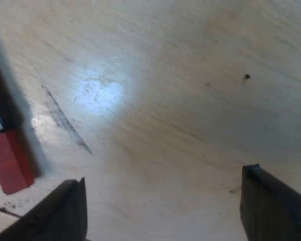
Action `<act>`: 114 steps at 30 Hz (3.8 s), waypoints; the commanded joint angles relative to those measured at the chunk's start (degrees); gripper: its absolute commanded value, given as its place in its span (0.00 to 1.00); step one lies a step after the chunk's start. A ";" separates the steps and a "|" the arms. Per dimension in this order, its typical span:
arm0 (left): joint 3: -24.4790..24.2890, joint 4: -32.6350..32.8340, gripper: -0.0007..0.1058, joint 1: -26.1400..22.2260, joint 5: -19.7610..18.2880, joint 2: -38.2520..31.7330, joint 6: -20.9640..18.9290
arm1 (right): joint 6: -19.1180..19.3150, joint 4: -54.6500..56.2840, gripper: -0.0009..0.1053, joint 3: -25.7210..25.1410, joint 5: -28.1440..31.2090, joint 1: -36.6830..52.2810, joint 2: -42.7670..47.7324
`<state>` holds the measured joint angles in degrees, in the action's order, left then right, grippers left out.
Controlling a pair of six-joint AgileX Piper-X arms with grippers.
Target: Put the handle in the coffee machine
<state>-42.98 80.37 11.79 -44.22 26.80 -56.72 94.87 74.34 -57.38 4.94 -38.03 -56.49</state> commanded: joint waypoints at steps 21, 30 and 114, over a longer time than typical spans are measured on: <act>5.28 -14.61 0.50 6.49 2.38 2.00 -4.85 | -5.21 -8.28 0.62 0.04 3.46 -6.99 -15.62; 9.15 -15.09 0.50 6.49 2.43 2.00 -6.47 | -5.21 -12.41 0.31 0.03 3.45 -6.99 -20.59; 9.52 -18.53 0.50 6.49 7.99 2.00 -12.00 | -29.16 -42.77 0.01 1.65 -7.06 -26.31 -18.24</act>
<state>-33.36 62.45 18.02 -36.73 28.62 -67.91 65.07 28.34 -55.30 -2.89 -64.28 -76.33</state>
